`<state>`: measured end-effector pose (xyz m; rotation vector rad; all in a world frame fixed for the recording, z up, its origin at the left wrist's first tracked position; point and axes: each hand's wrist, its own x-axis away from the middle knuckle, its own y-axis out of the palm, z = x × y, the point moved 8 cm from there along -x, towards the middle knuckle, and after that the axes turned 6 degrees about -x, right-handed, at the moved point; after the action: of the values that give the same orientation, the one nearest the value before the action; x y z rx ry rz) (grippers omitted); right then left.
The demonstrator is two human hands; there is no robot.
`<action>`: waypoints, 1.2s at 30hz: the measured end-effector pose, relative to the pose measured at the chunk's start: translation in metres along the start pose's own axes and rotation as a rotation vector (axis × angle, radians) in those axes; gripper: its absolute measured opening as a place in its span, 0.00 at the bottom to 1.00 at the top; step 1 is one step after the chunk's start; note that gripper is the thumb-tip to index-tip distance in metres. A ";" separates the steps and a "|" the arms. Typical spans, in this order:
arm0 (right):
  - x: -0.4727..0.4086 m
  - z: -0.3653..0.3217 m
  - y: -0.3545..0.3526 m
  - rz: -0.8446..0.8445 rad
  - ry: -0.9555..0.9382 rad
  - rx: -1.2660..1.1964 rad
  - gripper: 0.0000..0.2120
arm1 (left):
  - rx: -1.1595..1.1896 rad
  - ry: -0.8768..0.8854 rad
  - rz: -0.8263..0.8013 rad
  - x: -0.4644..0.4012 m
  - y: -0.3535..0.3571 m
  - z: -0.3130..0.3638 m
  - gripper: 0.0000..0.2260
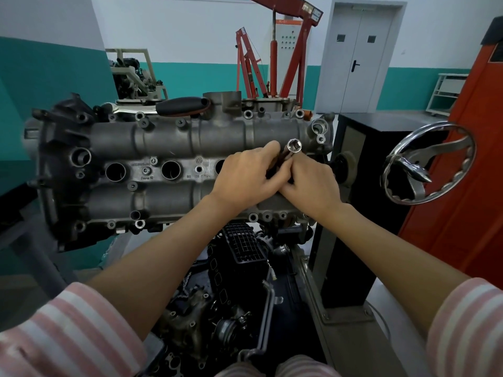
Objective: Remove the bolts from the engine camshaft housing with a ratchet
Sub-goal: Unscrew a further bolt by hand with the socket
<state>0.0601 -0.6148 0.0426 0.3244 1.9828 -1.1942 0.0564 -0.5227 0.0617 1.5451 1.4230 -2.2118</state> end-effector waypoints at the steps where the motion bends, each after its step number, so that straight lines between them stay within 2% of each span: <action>1: 0.000 0.001 0.001 -0.006 0.008 0.005 0.12 | 0.001 0.004 0.001 0.000 0.001 0.000 0.24; 3: -0.001 0.001 0.002 -0.012 0.011 0.037 0.15 | -0.005 0.008 0.000 0.001 0.002 0.000 0.22; 5: -0.001 0.001 0.001 -0.001 -0.003 0.054 0.13 | 0.008 -0.007 0.020 0.002 0.001 -0.003 0.19; 10: 0.002 -0.004 -0.003 0.058 -0.036 0.058 0.12 | 0.023 0.000 0.012 0.001 0.001 -0.004 0.22; 13: 0.002 -0.006 -0.005 0.059 -0.049 0.009 0.07 | -0.002 0.018 -0.013 0.001 0.001 0.000 0.22; 16: 0.001 0.001 0.002 -0.012 0.001 0.006 0.11 | 0.021 0.016 0.014 0.000 -0.002 0.002 0.17; 19: -0.001 0.004 0.002 -0.012 0.023 0.048 0.15 | 0.031 0.003 0.023 0.000 -0.001 -0.001 0.12; 21: -0.002 0.003 0.003 -0.013 0.009 0.096 0.18 | 0.023 0.000 0.031 -0.001 0.000 -0.002 0.15; 25: 0.000 -0.003 -0.002 0.032 -0.026 0.036 0.22 | 0.015 -0.012 0.051 -0.001 -0.003 -0.005 0.20; 28: 0.002 -0.008 -0.009 0.098 -0.072 -0.006 0.16 | 0.004 0.007 0.036 0.000 -0.003 -0.002 0.20; 31: 0.002 -0.010 -0.006 0.064 -0.087 0.029 0.09 | -0.014 0.018 0.029 0.000 -0.003 0.002 0.20; 33: 0.002 -0.008 -0.005 0.055 -0.084 0.034 0.10 | -0.010 0.001 0.034 0.000 -0.003 0.000 0.20; 36: -0.001 0.001 0.001 0.012 -0.022 0.039 0.13 | -0.010 0.002 0.017 -0.001 0.001 -0.001 0.12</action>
<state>0.0613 -0.6152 0.0423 0.3410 1.9377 -1.2256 0.0581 -0.5232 0.0615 1.5503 1.4140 -2.1916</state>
